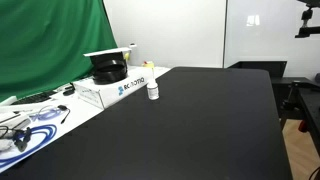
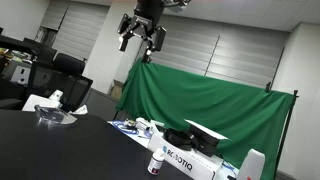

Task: Move the white bottle forward.

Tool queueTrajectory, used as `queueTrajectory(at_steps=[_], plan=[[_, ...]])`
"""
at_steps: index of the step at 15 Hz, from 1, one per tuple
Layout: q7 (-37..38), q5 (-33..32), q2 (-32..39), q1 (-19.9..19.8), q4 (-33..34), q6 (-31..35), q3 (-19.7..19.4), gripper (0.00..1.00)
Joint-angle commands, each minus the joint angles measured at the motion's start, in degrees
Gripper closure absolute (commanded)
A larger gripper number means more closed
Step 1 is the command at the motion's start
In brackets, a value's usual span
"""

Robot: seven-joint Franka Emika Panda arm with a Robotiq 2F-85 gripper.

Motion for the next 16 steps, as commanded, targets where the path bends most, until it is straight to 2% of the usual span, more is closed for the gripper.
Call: queueTrajectory(at_steps=[1, 8, 11, 16], plan=[[-0.3, 0.5, 0.1, -0.7, 0.1, -0.1, 0.6, 0.0], [-0.4, 0.5, 0.1, -0.7, 0.1, -0.1, 0.6, 0.0], [-3.8, 0.1, 8.2, 0.0, 5.1, 1.5, -0.7, 0.0], [-9.5, 2.1, 24.7, 0.5, 17.6, 4.2, -1.1, 0.0]])
